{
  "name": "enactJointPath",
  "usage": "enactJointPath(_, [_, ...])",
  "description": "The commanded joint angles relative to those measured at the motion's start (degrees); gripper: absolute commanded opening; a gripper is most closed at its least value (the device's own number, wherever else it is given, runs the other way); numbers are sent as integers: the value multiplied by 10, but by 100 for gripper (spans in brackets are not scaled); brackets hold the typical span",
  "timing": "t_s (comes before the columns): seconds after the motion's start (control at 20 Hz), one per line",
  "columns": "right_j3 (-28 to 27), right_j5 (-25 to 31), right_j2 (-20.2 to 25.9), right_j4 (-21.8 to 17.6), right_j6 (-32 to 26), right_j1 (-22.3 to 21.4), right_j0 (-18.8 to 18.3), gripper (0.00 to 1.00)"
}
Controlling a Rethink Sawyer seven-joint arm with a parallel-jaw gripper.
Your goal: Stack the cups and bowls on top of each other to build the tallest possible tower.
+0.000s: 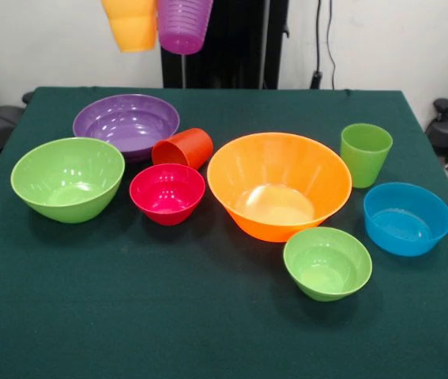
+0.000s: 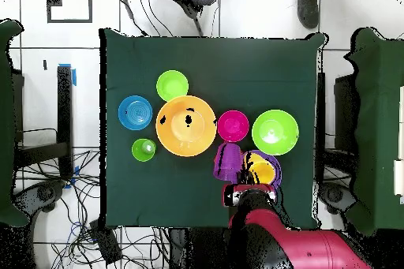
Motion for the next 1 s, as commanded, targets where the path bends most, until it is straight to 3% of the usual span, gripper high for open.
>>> enactJointPath(0.05, [-83, 104, -38, -44, 16, 27, 106, 0])
enactJointPath(0.3, [-192, 149, -168, -160, 93, 126, 236, 0])
enactJointPath(0.45, [-251, 146, -229, -193, 109, 188, 299, 0])
enactJointPath(0.7, [-282, 140, -265, -182, 92, 215, 333, 0])
enactJointPath(1.0, [-314, 105, -331, -202, 96, 259, 387, 0])
